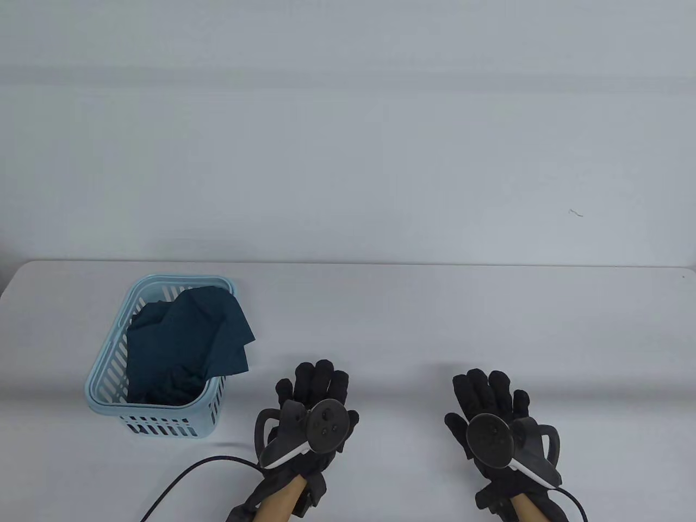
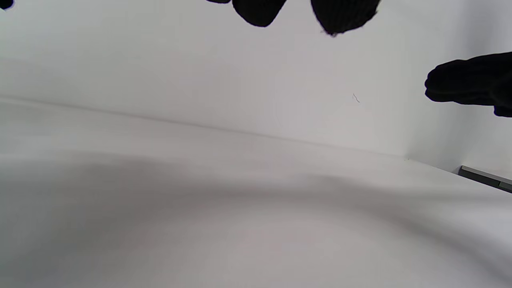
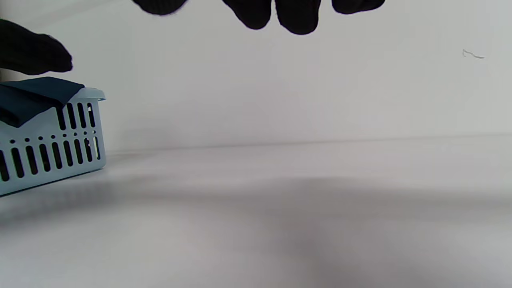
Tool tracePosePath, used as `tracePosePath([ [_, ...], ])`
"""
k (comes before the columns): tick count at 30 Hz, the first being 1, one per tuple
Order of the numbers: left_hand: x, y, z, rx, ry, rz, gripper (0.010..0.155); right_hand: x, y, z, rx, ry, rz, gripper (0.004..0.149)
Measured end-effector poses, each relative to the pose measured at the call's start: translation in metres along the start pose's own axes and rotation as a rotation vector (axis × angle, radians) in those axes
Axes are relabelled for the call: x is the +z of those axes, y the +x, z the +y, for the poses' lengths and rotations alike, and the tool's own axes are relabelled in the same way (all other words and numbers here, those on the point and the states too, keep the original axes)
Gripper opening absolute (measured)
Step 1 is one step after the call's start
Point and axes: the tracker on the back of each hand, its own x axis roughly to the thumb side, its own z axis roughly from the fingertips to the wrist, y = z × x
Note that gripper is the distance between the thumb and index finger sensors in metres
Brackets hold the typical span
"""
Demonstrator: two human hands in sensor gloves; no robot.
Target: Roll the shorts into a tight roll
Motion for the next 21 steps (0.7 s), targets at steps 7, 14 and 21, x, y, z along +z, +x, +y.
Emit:
tracePosePath([
  [7, -0.0009, -0.0011, -0.0011, 0.0, -0.001, 0.004, 0.068, 0.0002, 0.0012, 0.0006, -0.002, 0.003, -0.006, 0.07],
  [14, -0.0038, 0.0009, -0.0034, -0.002, -0.003, -0.004, 0.068, 0.0001, 0.0009, 0.0007, -0.017, 0.008, -0.003, 0.071],
  [21, -0.0036, 0.002, -0.0072, -0.013, -0.018, -0.002, 0.068, 0.0004, 0.0014, 0.0023, -0.033, 0.021, -0.009, 0.071],
])
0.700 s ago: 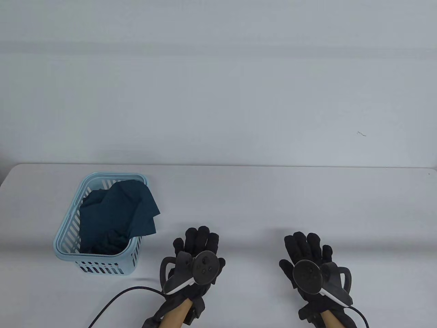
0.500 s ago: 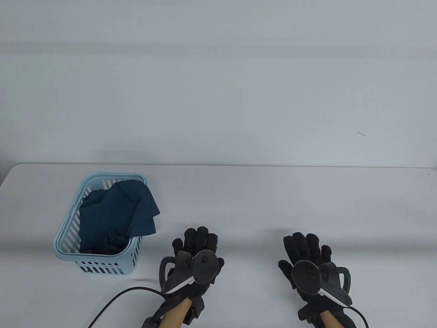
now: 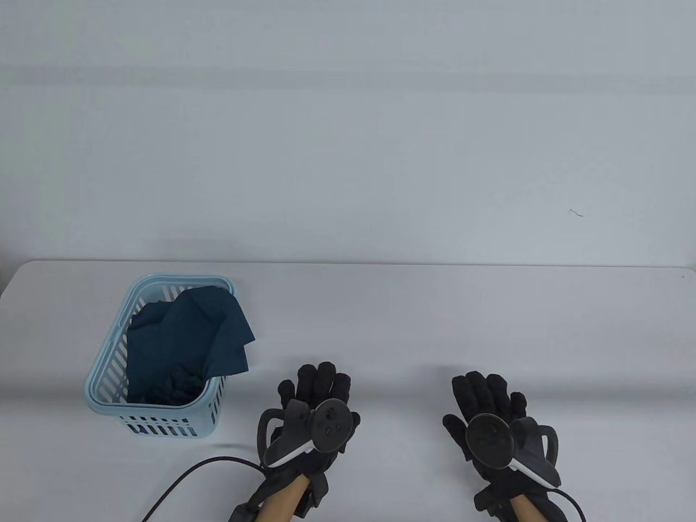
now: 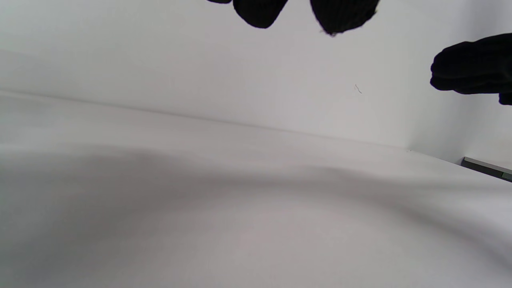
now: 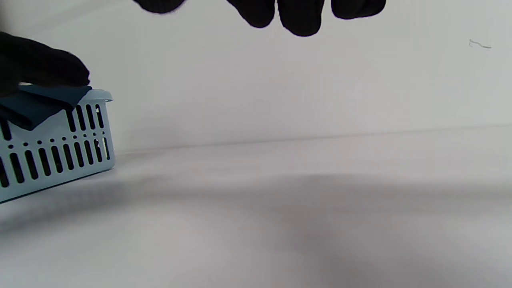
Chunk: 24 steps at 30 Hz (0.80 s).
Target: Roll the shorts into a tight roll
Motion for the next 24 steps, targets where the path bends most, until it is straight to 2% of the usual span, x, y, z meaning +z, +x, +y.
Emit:
tracePosePath([
  [16, -0.001, -0.001, 0.0, -0.024, -0.009, 0.02, 0.068, 0.0, 0.005, 0.005, -0.04, 0.053, -0.028, 0.071],
  [21, -0.007, -0.014, 0.02, -0.036, 0.037, 0.077, 0.07, 0.0, 0.007, 0.006, -0.042, 0.064, -0.034, 0.071],
  [24, -0.014, -0.034, 0.042, -0.027, 0.083, 0.161, 0.071, 0.001, 0.006, 0.005, -0.055, 0.062, -0.036, 0.071],
])
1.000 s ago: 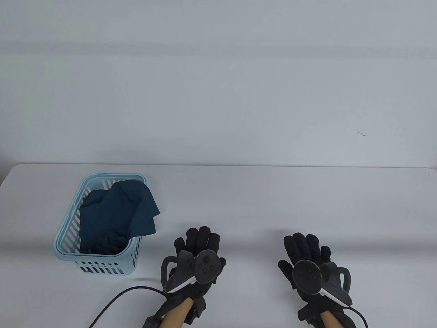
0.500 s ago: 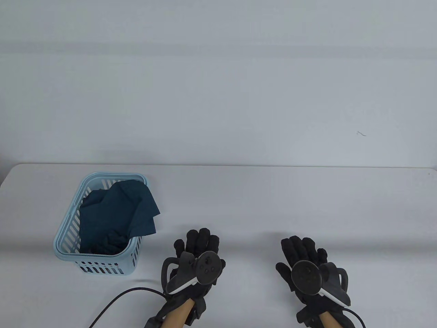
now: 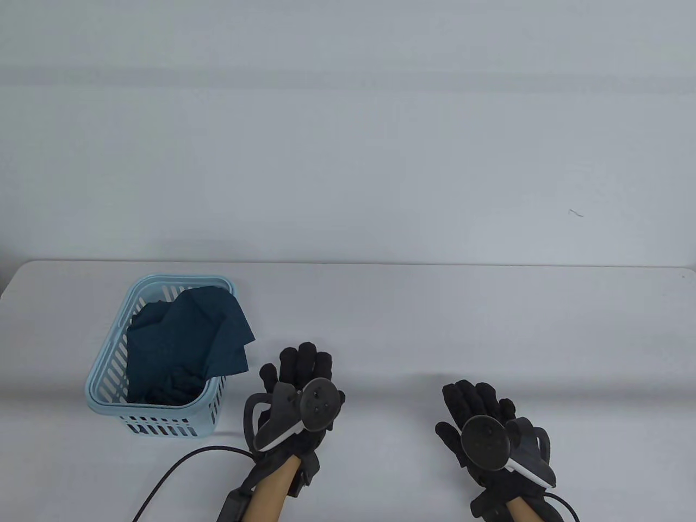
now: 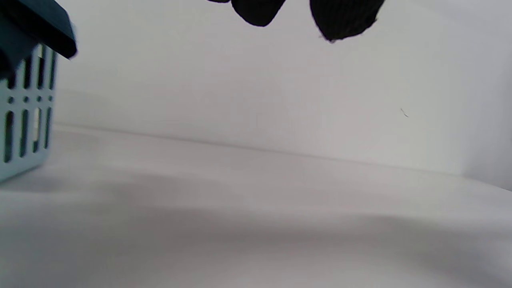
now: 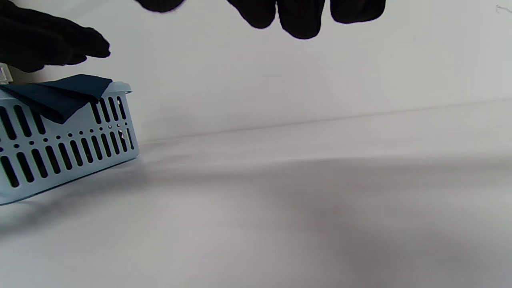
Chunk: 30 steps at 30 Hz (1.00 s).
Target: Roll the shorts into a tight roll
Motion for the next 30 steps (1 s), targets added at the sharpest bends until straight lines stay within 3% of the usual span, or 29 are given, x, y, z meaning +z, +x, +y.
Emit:
tracePosePath([
  [5, -0.018, -0.043, 0.037, -0.064, -0.016, 0.176, 0.074, -0.001, -0.003, 0.0, -0.014, 0.009, 0.006, 0.071],
  [10, -0.03, -0.083, 0.057, -0.088, -0.071, 0.329, 0.077, -0.001, -0.004, -0.001, -0.018, 0.012, 0.009, 0.071],
  [15, -0.04, -0.109, 0.056, -0.11, -0.252, 0.453, 0.085, -0.001, -0.004, 0.0, -0.024, 0.026, 0.015, 0.071],
  [21, -0.051, -0.121, 0.042, -0.146, -0.38, 0.522, 0.089, -0.002, -0.006, 0.004, -0.029, 0.055, 0.03, 0.07],
  [25, -0.055, -0.127, 0.032, -0.155, -0.384, 0.546, 0.078, -0.003, -0.009, 0.006, -0.037, 0.068, 0.041, 0.07],
  [30, -0.051, -0.132, 0.037, -0.061, -0.276, 0.515, 0.063, -0.004, -0.012, 0.007, -0.043, 0.083, 0.05, 0.07],
])
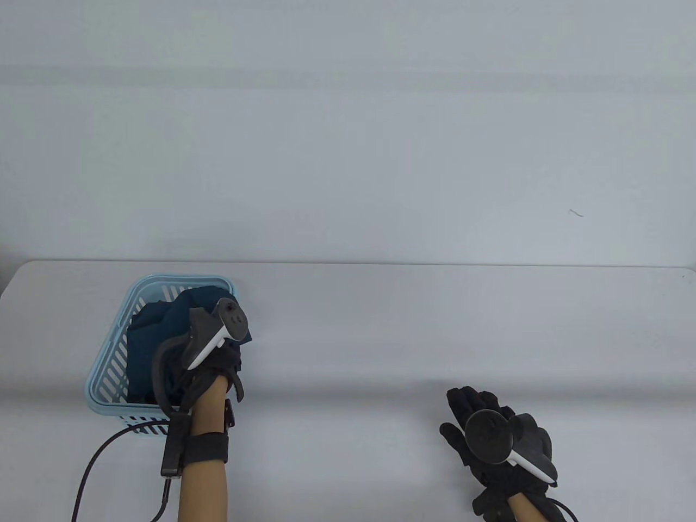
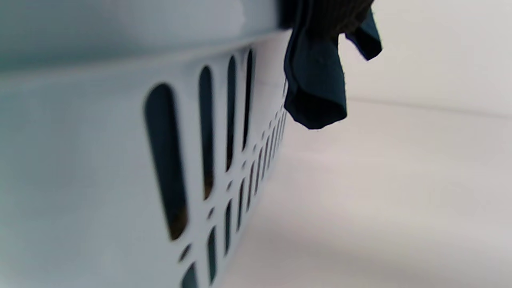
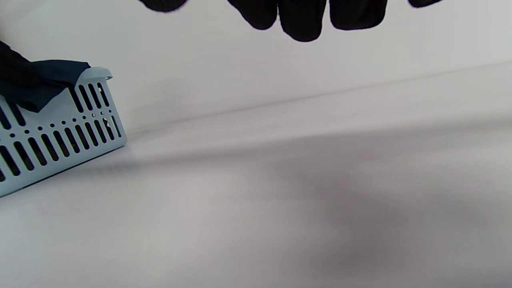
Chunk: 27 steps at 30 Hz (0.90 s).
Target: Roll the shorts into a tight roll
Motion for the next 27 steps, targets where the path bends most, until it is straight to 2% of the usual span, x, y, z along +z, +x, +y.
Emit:
tracePosePath([
  [4, 0.009, -0.009, 0.016, 0.075, 0.104, -0.006, 0.052, 0.0, 0.001, 0.001, -0.004, 0.009, -0.004, 0.07],
  [8, 0.025, -0.014, 0.042, -0.074, 0.289, 0.009, 0.047, -0.001, 0.002, 0.001, -0.011, 0.016, -0.007, 0.07],
  [10, 0.036, -0.016, 0.057, -0.068, 0.395, 0.013, 0.045, -0.001, 0.002, 0.002, -0.013, 0.015, -0.008, 0.07],
  [15, 0.071, -0.018, 0.108, 0.179, 0.636, -0.062, 0.043, 0.0, 0.004, -0.001, -0.034, 0.01, -0.015, 0.07],
  [19, 0.096, -0.01, 0.139, 0.427, 0.755, -0.178, 0.043, 0.0, 0.005, -0.001, -0.037, 0.009, -0.017, 0.07],
  [22, 0.11, 0.0, 0.155, 0.589, 0.771, -0.286, 0.043, 0.001, 0.005, -0.001, -0.037, 0.009, -0.018, 0.07],
  [27, 0.128, 0.019, 0.167, 0.742, 0.806, -0.409, 0.043, 0.001, 0.005, -0.001, -0.047, 0.001, -0.018, 0.071],
])
